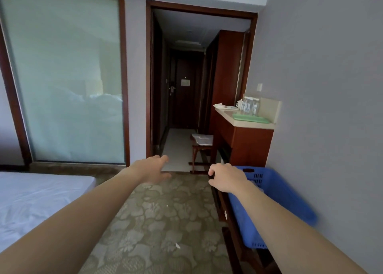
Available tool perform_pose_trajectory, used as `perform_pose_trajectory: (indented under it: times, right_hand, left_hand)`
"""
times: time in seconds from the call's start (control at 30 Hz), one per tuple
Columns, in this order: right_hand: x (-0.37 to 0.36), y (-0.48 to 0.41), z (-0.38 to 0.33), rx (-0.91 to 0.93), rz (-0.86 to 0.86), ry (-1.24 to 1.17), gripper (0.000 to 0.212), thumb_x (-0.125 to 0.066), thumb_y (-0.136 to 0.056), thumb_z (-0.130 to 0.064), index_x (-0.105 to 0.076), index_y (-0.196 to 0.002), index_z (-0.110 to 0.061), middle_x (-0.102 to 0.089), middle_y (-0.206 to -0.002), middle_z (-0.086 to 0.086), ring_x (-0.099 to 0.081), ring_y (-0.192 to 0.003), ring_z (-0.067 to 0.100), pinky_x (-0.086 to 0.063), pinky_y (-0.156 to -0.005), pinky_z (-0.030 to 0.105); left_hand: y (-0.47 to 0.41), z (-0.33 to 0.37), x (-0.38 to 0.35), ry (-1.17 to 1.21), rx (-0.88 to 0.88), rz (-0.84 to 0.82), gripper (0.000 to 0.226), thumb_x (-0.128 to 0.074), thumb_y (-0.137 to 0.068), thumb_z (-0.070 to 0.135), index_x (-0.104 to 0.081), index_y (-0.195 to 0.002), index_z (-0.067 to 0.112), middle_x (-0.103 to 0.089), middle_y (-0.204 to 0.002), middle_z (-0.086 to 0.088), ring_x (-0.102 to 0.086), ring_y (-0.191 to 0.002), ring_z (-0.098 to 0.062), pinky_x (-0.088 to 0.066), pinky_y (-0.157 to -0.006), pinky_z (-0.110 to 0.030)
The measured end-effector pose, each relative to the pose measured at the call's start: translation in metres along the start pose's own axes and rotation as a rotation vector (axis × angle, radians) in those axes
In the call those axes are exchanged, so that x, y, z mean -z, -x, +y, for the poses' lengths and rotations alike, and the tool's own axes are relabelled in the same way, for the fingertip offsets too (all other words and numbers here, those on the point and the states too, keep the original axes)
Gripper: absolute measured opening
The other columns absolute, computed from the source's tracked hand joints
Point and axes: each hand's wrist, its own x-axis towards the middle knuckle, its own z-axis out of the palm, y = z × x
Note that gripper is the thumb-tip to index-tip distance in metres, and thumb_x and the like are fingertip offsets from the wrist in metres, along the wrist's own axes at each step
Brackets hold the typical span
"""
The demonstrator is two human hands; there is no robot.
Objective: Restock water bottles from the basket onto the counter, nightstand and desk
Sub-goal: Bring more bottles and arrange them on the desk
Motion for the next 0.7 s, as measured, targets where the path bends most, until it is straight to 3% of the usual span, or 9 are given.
perform_pose_trajectory:
  times: [0.23, 0.43, 0.6, 0.7]
  right_hand:
    - [-0.022, -0.075, 0.014, -0.035, -0.019, 0.003, 0.031, -0.054, -0.094, -0.033, -0.053, -0.125, -0.027, -0.062, -0.115, -0.001, -0.059, -0.104, 0.023, -0.048, -0.076, 0.035]
    - [-0.019, -0.158, 0.030, -0.134, 0.010, -0.015, 0.035, -0.054, -0.092, -0.033, -0.053, -0.127, -0.028, -0.061, -0.121, 0.001, -0.058, -0.110, 0.026, -0.049, -0.089, 0.040]
    - [-0.026, -0.226, 0.044, -0.203, 0.027, -0.050, 0.026, -0.056, -0.092, -0.036, -0.056, -0.117, -0.030, -0.062, -0.117, -0.001, -0.060, -0.104, 0.024, -0.047, -0.080, 0.035]
    - [-0.036, -0.254, 0.053, -0.240, 0.022, -0.072, 0.031, -0.056, -0.091, -0.036, -0.055, -0.122, -0.031, -0.062, -0.117, -0.001, -0.059, -0.108, 0.025, -0.045, -0.079, 0.033]
  left_hand:
    - [-0.085, -0.030, -0.010, 0.004, -0.029, 0.000, 0.062, -0.052, -0.094, 0.050, -0.030, -0.145, 0.023, -0.048, -0.136, -0.004, -0.055, -0.116, -0.024, -0.047, -0.097, -0.040]
    - [-0.184, -0.054, -0.005, -0.010, -0.091, -0.012, 0.062, -0.051, -0.094, 0.051, -0.028, -0.146, 0.027, -0.045, -0.141, -0.004, -0.053, -0.121, -0.027, -0.045, -0.101, -0.045]
    - [-0.264, -0.075, -0.002, -0.012, -0.153, -0.042, 0.062, -0.050, -0.095, 0.050, -0.025, -0.148, 0.027, -0.041, -0.146, -0.004, -0.051, -0.125, -0.028, -0.044, -0.102, -0.045]
    - [-0.302, -0.082, -0.007, -0.024, -0.179, -0.058, 0.062, -0.049, -0.095, 0.051, -0.026, -0.147, 0.027, -0.041, -0.145, -0.003, -0.050, -0.124, -0.027, -0.044, -0.101, -0.045]
